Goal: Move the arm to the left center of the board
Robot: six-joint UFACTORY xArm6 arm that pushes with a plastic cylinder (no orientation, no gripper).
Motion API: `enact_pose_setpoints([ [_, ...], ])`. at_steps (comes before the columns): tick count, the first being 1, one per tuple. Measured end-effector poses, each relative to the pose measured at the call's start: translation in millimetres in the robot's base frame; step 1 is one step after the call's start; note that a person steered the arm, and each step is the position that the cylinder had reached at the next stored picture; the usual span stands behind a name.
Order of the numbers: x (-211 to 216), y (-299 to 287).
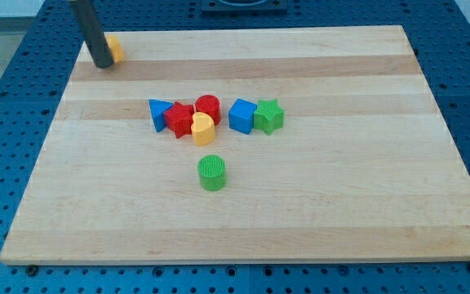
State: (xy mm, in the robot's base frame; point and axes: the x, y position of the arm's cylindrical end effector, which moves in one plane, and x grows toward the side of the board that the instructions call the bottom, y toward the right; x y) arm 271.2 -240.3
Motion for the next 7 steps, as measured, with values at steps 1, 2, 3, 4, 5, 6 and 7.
enact_pose_setpoints([
  [1,-13,8],
  [2,4,16],
  [3,43,71],
  [4,49,88],
  [5,66,41],
  [6,124,-58],
  [7,184,-63],
])
